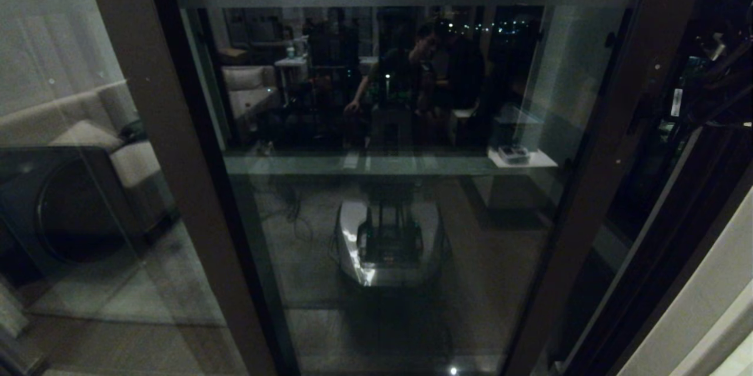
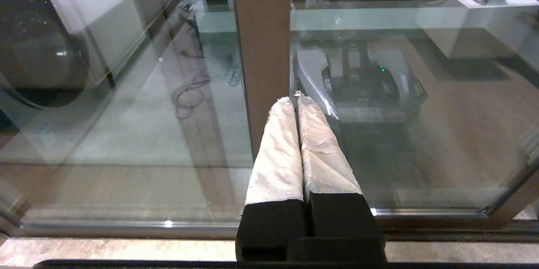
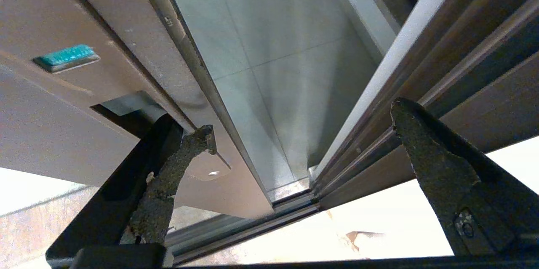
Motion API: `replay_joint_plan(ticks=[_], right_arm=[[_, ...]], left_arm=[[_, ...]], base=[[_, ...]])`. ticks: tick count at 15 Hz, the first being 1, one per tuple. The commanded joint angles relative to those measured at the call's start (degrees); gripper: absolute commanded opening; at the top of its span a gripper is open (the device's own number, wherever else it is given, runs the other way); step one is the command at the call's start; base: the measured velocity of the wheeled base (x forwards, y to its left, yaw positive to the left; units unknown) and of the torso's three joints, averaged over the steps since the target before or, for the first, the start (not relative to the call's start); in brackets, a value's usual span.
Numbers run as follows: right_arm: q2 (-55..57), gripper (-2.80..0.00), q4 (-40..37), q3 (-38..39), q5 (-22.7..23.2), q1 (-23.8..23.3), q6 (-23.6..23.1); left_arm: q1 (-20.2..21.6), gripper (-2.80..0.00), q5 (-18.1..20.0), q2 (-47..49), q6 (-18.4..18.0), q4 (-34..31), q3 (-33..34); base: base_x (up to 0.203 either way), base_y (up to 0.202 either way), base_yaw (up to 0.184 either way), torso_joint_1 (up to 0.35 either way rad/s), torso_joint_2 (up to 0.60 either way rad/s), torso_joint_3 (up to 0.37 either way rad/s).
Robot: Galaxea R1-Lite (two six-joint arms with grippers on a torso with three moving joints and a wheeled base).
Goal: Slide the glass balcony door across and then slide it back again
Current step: Close the slid door
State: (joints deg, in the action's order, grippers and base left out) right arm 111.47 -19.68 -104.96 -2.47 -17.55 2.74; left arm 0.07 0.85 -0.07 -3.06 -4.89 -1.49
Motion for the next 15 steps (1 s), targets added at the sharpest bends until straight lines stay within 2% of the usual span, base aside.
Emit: replay_joint_plan(ticks=[1, 15], right_arm=[[-0.11, 0.00, -0.36, -0.07, 0.10, -0.29, -0.02], [-0.45, 0.00, -0.09, -0.16, -1.25, -2.94, -0.11]], left_arm=[[0.01, -2.80, 0.03, -0.01, -0.02, -0.03, -0.01], [0.01, -2.80, 0.03, -0.01, -0.02, -0.03, -0.01]], base=[[0.000, 0.000, 0.000, 0.000, 0.00, 0.000], [0.000, 0.000, 0.000, 0.000, 0.00, 0.000]])
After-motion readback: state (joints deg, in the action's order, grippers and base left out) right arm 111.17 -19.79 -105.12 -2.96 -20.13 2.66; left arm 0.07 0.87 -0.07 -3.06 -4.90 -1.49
